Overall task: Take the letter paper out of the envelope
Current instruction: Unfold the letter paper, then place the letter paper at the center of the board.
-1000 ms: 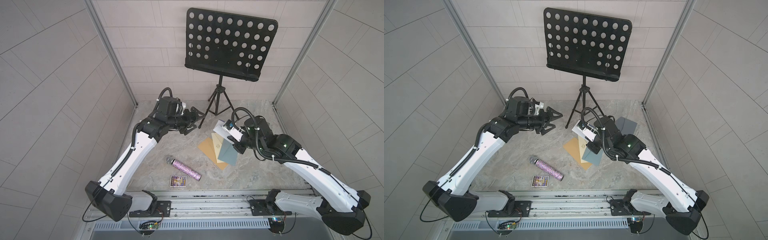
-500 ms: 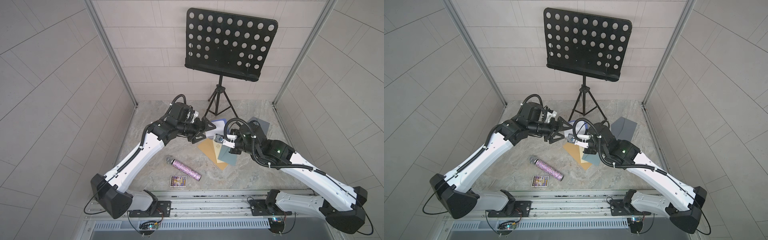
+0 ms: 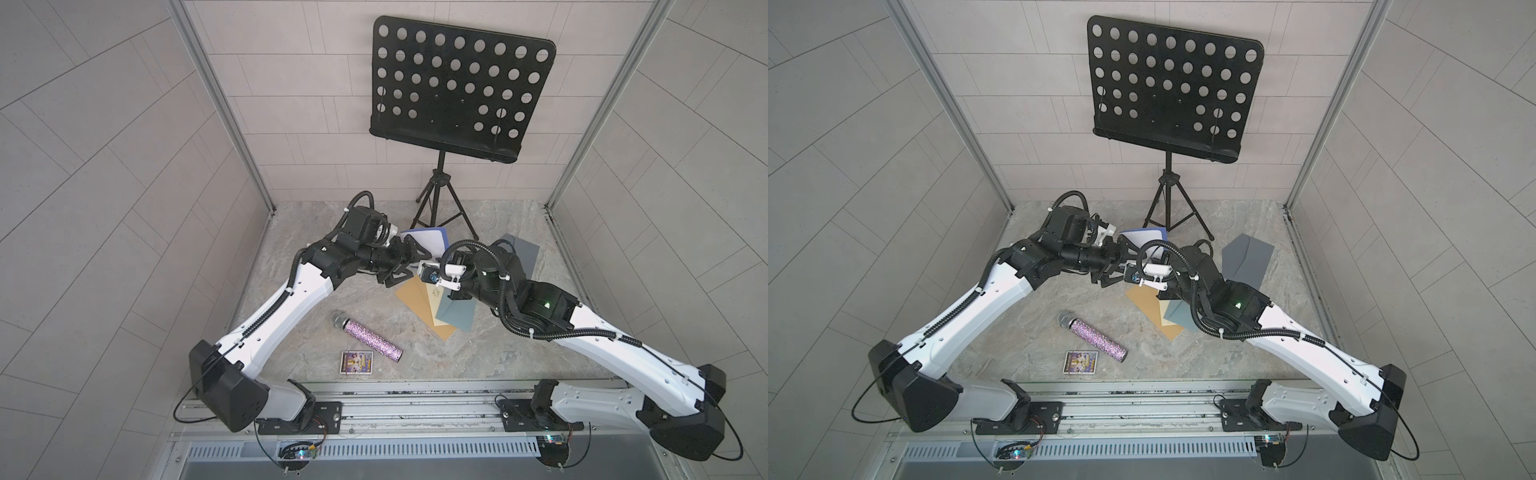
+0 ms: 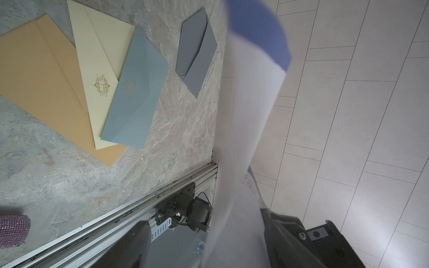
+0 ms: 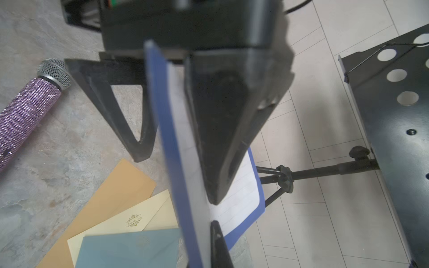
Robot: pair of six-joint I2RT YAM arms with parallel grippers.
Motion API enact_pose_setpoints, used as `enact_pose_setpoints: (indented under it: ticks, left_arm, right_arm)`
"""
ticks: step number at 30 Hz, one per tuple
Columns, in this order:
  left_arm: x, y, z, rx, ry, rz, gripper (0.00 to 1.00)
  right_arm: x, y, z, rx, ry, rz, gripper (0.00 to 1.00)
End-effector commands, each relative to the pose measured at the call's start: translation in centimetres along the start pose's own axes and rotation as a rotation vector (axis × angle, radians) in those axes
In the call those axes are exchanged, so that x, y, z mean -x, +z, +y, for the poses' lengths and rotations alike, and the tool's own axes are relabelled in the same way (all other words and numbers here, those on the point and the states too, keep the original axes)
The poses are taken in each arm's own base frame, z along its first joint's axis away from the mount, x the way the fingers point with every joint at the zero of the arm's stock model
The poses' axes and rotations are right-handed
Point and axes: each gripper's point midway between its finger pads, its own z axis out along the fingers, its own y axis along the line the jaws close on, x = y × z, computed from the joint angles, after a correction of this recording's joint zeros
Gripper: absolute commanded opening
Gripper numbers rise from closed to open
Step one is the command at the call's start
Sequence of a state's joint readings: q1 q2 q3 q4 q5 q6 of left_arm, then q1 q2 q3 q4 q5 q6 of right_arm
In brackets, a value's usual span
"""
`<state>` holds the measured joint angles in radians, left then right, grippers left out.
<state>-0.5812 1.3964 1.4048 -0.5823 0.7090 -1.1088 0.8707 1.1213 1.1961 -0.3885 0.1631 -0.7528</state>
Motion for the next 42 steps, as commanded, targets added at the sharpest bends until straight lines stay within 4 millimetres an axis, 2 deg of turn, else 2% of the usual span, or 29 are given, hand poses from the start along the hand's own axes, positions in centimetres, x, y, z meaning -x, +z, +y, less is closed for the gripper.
enact_pose_setpoints:
  ticks: [1,4,8,12,18,24,27,29,31,34,36,40,42]
  left_arm:
    - [0.3,0.2,0.1,-0.018,-0.024,-0.020,0.78]
    - [0.9,0.6,-0.4,-0.046,-0.039,-0.035,0.68]
    - [1.9,0.7,-1.4,-0.100,-0.064,-0.072,0.38]
    - [2.1,0.7,-1.5,-0.131,-0.091,-0.082,0.29]
    - [2.8,-0.2,-0.9,-0.135,-0.109,-0.109,0.00]
    - [5.2,-2.3,-0.8,-0.164,-0.130,-0.186,0.00]
    - [6.1,-3.2,-0.1,-0.147,-0.106,-0.207,0.00]
    - [6.9,-4.3,1.6,-0.068,-0.052,-0.246,0.00]
    - [7.8,-5.9,4.5,0.087,0.022,-0.313,0.00]
    - [9.1,-7.2,8.6,0.303,0.129,-0.394,0.00]
    - [10.2,-7.3,10.9,0.394,0.180,-0.431,0.00]
    - [13.5,-6.7,15.2,0.469,0.195,-0.491,0.00]
    - [15.6,-6.1,17.1,0.439,0.176,-0.516,0.00]
  right_arm:
    - [0.5,-0.2,-0.8,-0.040,0.016,-0.023,0.00]
    - [1.0,-0.3,-0.4,-0.027,0.045,-0.045,0.00]
    - [0.9,-0.1,0.5,-0.020,0.051,-0.040,0.00]
    - [0.6,0.1,0.8,-0.021,0.062,-0.032,0.00]
    - [0.2,0.1,1.5,-0.005,0.076,-0.030,0.00]
    - [-0.6,-0.1,3.4,0.043,0.106,-0.014,0.00]
    - [-0.7,-0.1,3.8,0.056,0.212,-0.001,0.39]
    - [-0.5,-0.6,3.0,0.030,0.309,-0.007,0.56]
    - [-0.2,-1.2,2.3,0.016,0.407,-0.021,0.65]
    - [-0.1,-1.8,2.2,0.027,0.535,-0.024,0.65]
    - [-0.1,-2.0,2.1,0.030,0.627,-0.023,0.64]
    - [-0.2,-1.9,2.6,0.045,0.812,-0.026,0.64]
    - [-0.6,-2.0,2.7,0.037,0.891,-0.022,0.64]
